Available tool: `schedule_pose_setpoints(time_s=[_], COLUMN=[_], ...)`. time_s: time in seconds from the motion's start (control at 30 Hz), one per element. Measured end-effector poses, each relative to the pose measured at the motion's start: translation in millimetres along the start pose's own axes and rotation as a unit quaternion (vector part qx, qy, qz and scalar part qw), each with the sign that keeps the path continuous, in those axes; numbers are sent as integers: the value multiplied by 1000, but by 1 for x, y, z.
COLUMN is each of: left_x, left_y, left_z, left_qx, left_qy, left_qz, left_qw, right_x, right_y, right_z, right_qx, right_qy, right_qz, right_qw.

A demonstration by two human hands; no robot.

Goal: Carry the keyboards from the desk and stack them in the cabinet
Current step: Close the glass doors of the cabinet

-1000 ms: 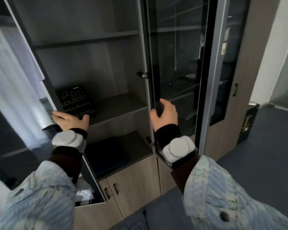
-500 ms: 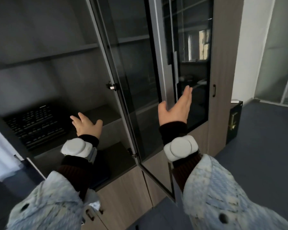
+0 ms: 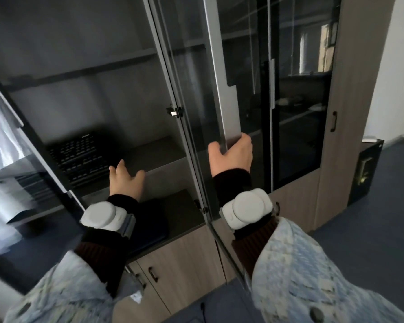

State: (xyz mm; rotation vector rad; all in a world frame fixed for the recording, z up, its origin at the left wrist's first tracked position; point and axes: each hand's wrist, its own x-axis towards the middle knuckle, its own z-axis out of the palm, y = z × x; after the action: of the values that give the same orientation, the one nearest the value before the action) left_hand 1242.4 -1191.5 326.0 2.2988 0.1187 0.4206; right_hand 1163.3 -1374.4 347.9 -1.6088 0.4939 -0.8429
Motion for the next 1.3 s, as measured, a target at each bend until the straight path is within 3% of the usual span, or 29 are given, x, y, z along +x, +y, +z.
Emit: schedule_pose_setpoints(time_s=[0.2,0.33,0.77,1.3], left_x=[-2,6,59,153], left_y=[-25,-59,-162,-233], left_z=[-26,-60,-142,-170], left_qx=[-27,-63,-83,-63], left_qy=[62,93,116,71], left_qz=[9,-36,-79,-67], left_qw=[998,993,987,993], right_x=[-42,-71,-129,-113], right_y=[-1,-8,-31,-27], right_z=[22,56,224,389], right_qx=[-63,-73,-140,-167], right_qy=[-52,-92,-209,-146], right_qz=[-100,-166,-255,-269], right_qw=[992,979,934,937])
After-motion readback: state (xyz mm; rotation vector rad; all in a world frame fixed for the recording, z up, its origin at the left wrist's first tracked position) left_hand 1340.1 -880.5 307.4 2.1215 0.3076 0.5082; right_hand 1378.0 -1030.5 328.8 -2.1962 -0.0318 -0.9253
